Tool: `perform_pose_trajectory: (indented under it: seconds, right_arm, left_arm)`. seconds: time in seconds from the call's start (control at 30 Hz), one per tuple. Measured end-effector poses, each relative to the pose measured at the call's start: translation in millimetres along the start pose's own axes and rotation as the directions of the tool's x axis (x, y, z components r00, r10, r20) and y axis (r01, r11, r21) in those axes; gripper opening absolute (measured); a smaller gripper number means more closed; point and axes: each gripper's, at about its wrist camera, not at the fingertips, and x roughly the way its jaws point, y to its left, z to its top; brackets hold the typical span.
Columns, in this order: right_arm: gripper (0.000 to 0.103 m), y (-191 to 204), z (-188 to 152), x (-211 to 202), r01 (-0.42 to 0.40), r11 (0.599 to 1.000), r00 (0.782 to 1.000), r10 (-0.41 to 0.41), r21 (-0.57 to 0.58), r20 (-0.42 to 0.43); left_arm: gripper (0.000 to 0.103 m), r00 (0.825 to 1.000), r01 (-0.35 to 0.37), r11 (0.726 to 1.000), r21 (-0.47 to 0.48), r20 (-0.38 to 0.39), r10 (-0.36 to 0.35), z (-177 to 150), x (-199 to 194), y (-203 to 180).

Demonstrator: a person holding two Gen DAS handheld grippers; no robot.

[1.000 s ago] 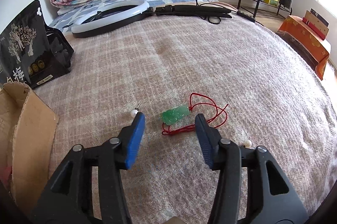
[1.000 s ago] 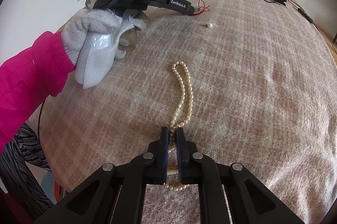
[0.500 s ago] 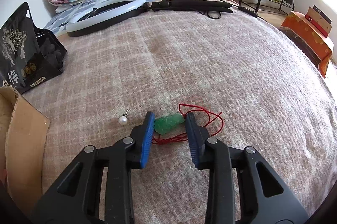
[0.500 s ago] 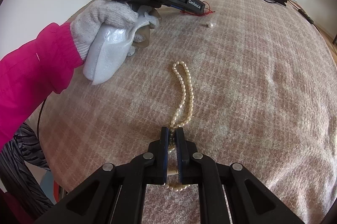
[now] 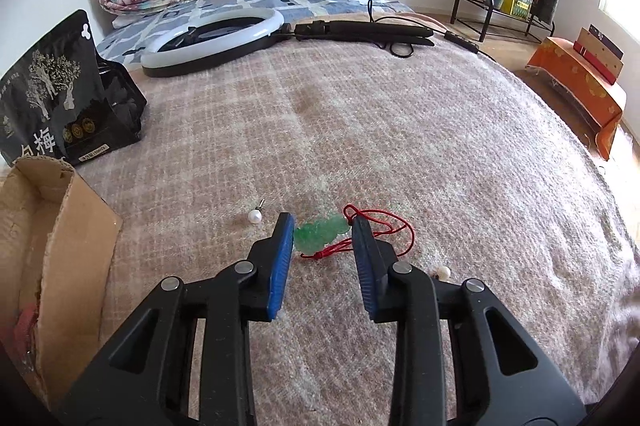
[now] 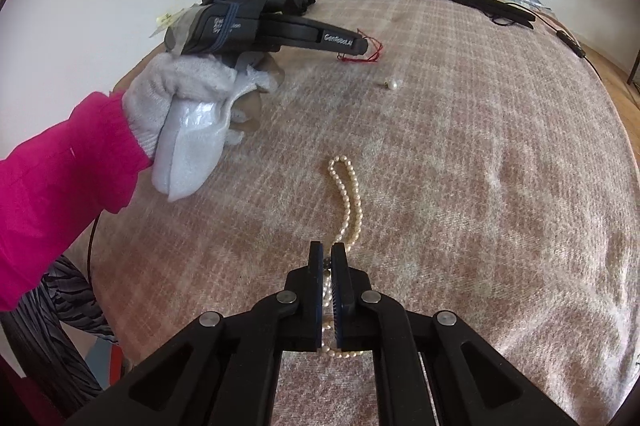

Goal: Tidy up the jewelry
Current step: 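Carry the pendant in the left tool over the box while the right tool carries the pearls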

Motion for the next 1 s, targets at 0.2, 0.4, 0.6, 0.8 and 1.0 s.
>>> perform_pose_trajectory:
  seconds: [0.2,0.4,0.6,0.8,1.0]
  right_arm:
    - [0.001,-1.6,5.2,-14.2,0.01,1.0,0.999,-0.011,0.021,0.032]
    - [0.001,2.4,15.1,-37.6,0.017,0.999,0.995,-0.021,0.035,0.098]
    - [0.001,19.5,37.4,-63.6,0.029,1.0,0.983,-0.03,0.013,0.18]
    - [0.001,41.9,63.9,-76.7,0.032,0.999,0.972,-0.027,-0.015,0.231]
    - [0.001,63.4,84.6,-87.2,0.037,0.999,0.961,-0.025,-0.037,0.274]
  left_arm:
    - [0.03,0.999,0.006,1.0,0.001,0.04,-0.006,2.4,-31.9,3.1]
    - [0.03,0.997,0.027,0.999,-0.023,0.075,-0.025,7.0,-70.6,13.5]
    - [0.03,0.993,0.035,0.999,-0.034,0.114,-0.031,9.9,-113.6,24.9]
    - [0.03,0.99,0.02,0.999,-0.027,0.143,-0.016,3.7,-153.7,40.6]
    - [0.03,0.985,0.006,0.999,-0.053,0.175,0.004,-7.6,-191.6,68.0]
